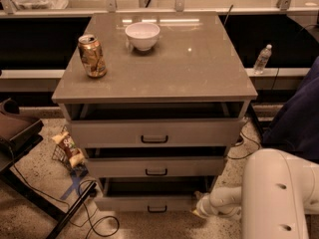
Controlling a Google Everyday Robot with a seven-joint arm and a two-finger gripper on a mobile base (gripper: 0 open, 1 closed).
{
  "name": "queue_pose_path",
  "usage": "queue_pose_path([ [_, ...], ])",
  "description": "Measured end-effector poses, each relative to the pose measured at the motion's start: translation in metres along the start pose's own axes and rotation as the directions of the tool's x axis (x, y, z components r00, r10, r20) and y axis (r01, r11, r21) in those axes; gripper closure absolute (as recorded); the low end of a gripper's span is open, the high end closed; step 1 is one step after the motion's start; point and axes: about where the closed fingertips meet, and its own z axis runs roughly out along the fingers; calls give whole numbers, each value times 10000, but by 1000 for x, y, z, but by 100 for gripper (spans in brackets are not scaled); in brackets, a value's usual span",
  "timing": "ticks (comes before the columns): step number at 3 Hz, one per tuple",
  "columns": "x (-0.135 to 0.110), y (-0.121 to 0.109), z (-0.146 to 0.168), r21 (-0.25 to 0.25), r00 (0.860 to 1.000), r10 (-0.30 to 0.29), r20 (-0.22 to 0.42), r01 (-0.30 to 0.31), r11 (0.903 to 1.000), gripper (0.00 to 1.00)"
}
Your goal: Open bottom drawer
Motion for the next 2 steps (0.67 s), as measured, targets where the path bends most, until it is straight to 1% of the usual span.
queue_pose_path([
  [1,5,8,-15,61,9984,280,-501,-277,9996,85],
  [2,6,9,-16,46,9981,297,-535,-295,9996,100],
])
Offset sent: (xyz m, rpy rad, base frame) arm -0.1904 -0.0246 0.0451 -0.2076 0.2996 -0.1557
